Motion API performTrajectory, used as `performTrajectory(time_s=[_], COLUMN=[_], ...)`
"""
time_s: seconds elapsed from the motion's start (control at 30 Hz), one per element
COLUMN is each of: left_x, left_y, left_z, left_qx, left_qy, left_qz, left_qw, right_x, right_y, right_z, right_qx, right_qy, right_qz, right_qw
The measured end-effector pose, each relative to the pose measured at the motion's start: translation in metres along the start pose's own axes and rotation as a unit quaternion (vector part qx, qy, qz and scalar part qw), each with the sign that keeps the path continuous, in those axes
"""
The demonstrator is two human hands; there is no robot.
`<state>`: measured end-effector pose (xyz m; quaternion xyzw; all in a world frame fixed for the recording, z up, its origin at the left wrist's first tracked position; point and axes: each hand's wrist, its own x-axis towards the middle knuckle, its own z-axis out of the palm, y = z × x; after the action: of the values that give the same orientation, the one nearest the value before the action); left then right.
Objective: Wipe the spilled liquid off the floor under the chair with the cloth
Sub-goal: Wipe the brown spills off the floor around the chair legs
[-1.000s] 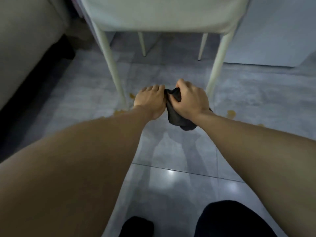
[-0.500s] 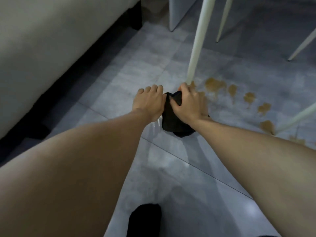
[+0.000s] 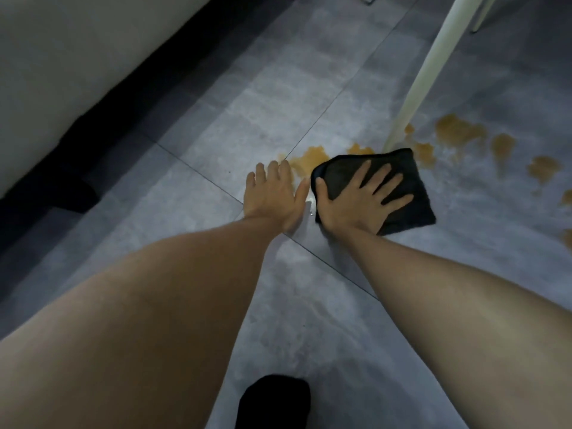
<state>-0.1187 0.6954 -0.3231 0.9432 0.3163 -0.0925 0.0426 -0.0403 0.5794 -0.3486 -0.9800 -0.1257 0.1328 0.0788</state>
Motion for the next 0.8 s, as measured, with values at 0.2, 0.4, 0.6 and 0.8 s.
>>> performTrajectory(time_s=[0.2, 0.4, 0.6, 0.8], left_x=[-0.003, 0.001, 0.01, 0.014], left_y=[-0.015, -0.018, -0.027, -0.032], left_z=[0.033, 0.041, 0.046, 0.046], left_qx=[-0.075, -0.148, -0.147, -0.192], left_qy=[-0.019, 0.043, 0.073, 0.089], left_qz=[-0.041, -0.053, -0.041, -0.049], left_qw=[0.996, 0.987, 0.986, 0.976], right_x=[-0.014, -0.013, -0.021, 0.019], right_y=[0.062, 0.012, 0.05, -0.02], right_z=[0.002, 0.008, 0.013, 0.004], right_qx=[-0.044, -0.018, 0.004, 0.007], right_qy=[0.033, 0.041, 0.09, 0.03], right_qz=[-0.181, -0.129, -0.273, -0.151], right_qw=[0.982, 0.991, 0.958, 0.988])
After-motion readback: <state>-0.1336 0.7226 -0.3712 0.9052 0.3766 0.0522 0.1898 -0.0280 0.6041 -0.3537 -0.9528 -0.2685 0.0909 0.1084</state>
